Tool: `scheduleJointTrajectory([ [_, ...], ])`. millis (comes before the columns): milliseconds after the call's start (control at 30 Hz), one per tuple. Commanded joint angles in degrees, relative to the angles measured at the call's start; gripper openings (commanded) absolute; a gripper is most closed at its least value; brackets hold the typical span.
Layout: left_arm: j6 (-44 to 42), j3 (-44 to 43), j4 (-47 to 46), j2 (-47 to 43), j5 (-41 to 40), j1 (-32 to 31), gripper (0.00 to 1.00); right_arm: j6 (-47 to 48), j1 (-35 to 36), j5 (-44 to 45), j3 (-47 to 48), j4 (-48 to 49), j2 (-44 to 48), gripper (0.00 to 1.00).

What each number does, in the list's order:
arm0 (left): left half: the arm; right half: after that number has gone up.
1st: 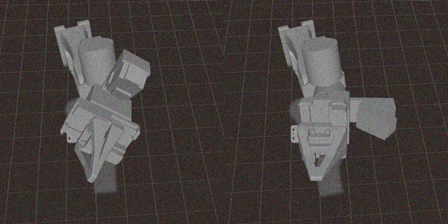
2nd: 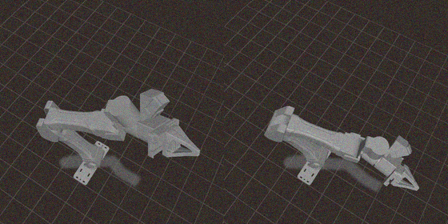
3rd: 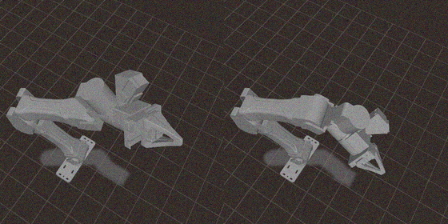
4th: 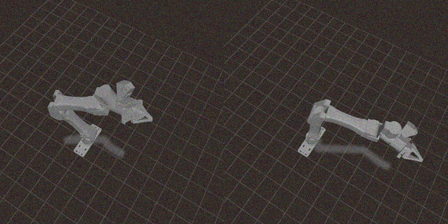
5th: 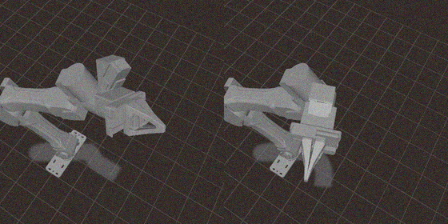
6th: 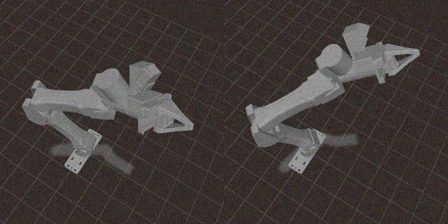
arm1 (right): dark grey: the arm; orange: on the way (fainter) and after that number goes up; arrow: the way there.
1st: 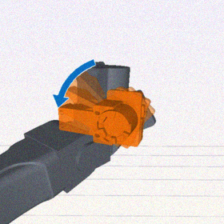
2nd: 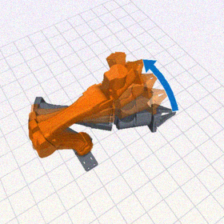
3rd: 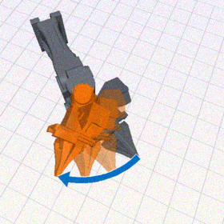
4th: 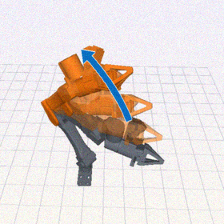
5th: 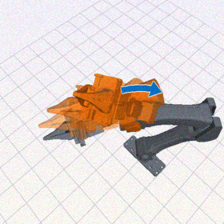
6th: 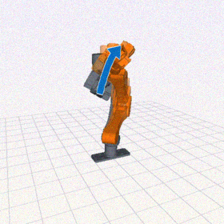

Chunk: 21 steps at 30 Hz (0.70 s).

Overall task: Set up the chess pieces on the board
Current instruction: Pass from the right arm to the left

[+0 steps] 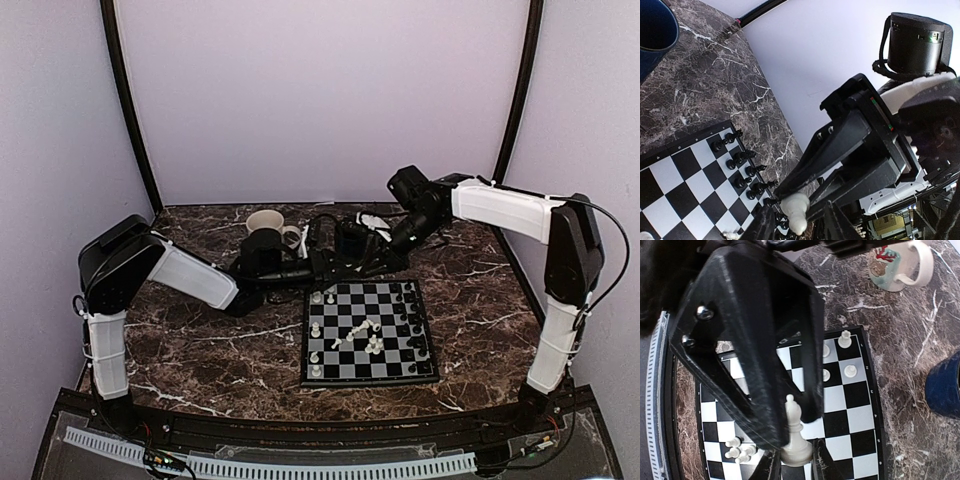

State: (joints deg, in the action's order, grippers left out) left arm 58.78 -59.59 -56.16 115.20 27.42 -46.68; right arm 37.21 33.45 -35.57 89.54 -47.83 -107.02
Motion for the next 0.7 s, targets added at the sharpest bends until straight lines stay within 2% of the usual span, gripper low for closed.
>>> scheduleJointTrajectory([
  [0,0.44,-1.69,-2.96,-0.50,-0.79,-0.17,0.34,1.31,1.43,-1.49,-0.98,-0.26,1.94,0.17],
  [200,1.03,-1.69,-4.21,-0.15,-0.71,-0.19,0.19,1.11,1.62,-1.21,-1.21,-0.11,2.08,0.17],
  [300,1.54,-1.50,-4.65,-0.15,-0.41,-0.17,0.19,0.57,1.56,-1.00,-1.13,0.27,2.08,0.17],
  [467,2.61,-1.00,-4.62,-0.36,-0.08,-0.17,0.27,-1.94,1.31,-1.74,-0.65,1.50,1.88,0.17],
  [667,2.65,-0.17,-3.99,-0.94,-0.50,-0.25,0.23,-3.90,0.83,-3.02,0.17,1.90,1.35,0.17],
])
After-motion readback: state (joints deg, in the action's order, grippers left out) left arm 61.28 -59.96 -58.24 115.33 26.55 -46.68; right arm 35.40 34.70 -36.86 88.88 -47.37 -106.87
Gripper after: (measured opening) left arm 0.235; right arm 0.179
